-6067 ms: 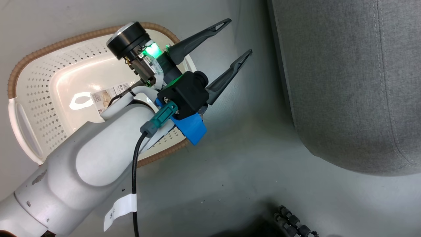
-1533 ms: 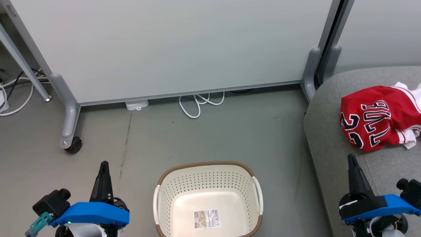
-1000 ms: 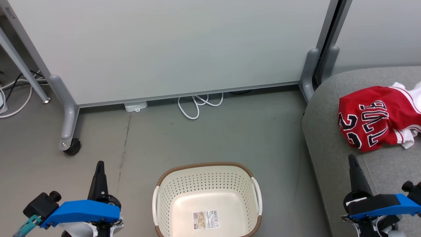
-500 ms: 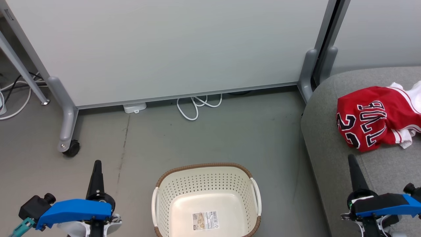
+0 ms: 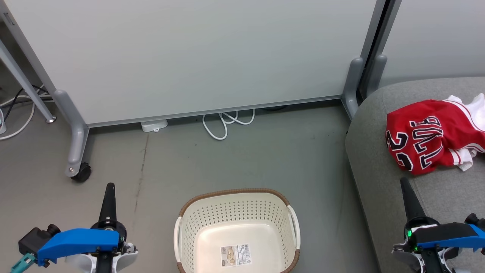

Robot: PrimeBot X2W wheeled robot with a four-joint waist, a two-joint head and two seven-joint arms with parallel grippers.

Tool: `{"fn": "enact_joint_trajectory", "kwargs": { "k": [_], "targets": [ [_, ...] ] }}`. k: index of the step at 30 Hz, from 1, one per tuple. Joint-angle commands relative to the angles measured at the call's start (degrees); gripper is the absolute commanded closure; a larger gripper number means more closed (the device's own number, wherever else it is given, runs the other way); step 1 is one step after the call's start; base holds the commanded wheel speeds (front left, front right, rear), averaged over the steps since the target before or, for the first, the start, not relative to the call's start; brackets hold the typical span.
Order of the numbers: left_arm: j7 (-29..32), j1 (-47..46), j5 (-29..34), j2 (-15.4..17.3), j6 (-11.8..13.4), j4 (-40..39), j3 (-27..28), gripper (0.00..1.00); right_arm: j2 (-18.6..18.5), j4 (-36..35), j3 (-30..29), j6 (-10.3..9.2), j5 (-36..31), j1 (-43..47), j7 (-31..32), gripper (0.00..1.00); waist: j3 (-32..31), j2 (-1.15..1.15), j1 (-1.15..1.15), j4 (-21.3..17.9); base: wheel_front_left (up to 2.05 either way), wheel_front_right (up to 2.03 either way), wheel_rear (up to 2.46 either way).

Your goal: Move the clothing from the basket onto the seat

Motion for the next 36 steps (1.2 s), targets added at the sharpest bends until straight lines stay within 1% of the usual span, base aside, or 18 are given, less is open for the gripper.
{"fn": "enact_joint_trajectory", "kwargs": {
  "k": [1, 36],
  "targets": [
    [0.5, -1.3, -1.5, 0.1, -0.3, -0.7, 0.4, 1.00, -0.2, -0.6, -0.2, 0.02, 1.7, -0.6, 0.5, 1.00, 0.0, 0.00, 0.00, 0.0, 0.00, 0.00, 0.00],
    [4.7, -1.2, -17.8, 0.1, -0.5, -1.9, 2.2, 1.00, -0.2, -1.1, -0.4, 0.02, 18.8, -0.7, 4.8, 1.00, -0.6, 0.00, 0.00, -0.7, 0.00, 0.00, 0.00]
  ]
}}
